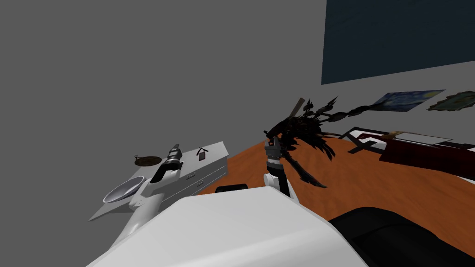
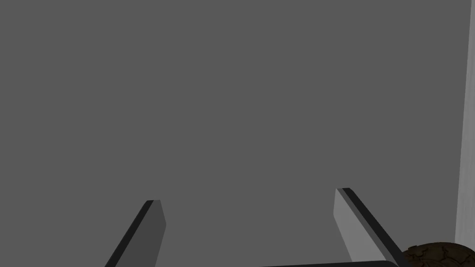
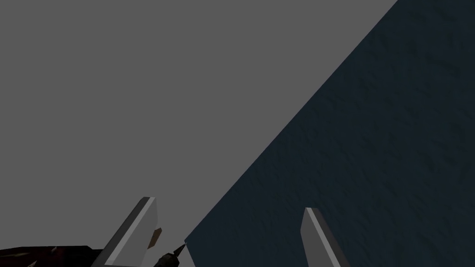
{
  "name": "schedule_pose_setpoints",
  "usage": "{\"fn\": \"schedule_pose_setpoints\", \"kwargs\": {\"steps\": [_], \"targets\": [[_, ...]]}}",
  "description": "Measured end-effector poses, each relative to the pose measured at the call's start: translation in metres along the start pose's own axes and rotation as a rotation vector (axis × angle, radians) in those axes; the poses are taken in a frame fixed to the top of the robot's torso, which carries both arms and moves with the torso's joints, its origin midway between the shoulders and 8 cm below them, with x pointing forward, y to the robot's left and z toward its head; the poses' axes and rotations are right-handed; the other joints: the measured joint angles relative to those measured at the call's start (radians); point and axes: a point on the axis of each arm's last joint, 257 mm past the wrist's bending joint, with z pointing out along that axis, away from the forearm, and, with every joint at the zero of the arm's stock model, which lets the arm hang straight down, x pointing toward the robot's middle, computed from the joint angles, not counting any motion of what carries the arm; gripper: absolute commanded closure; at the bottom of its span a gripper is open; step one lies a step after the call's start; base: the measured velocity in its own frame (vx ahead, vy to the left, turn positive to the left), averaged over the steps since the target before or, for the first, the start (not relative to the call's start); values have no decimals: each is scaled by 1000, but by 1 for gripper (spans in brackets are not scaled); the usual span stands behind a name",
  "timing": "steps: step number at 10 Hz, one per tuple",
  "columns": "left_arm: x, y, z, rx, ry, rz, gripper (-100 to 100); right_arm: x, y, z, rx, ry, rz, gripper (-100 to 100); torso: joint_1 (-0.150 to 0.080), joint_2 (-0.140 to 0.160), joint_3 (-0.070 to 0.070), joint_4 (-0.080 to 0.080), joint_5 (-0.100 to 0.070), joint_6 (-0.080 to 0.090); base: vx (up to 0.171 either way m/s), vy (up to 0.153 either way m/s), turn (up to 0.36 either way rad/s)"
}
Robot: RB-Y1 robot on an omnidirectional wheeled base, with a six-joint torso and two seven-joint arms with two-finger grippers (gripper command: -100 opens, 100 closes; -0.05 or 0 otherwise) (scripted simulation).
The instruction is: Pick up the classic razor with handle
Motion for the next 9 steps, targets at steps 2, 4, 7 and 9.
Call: {"fn": "schedule_pose_setpoints", "kwargs": {"steps": [2, 4, 7, 9], "targets": [[-14, 29, 6, -76, -31, -1, -100, 0, 0, 0, 0, 0, 0, 0, 1, -2, -1, 0, 0, 0, 55, -47, -88], [-25, 52, 8, -146, -58, -6, -100, 0, 0, 0, 0, 0, 0, 0, 1, -2, -1, 0, 0, 0, 63, -49, -83], [-35, 89, 10, -249, -84, -9, -100, 0, 0, 0, 0, 0, 0, 0, 1, -2, -1, -1, 0, 0, 66, -43, -115], [-38, 112, 6, -316, -93, -8, -100, 0, 0, 0, 0, 0, 0, 0, 2, -2, -1, 0, 0, 0, 64, -32, -89]]}}
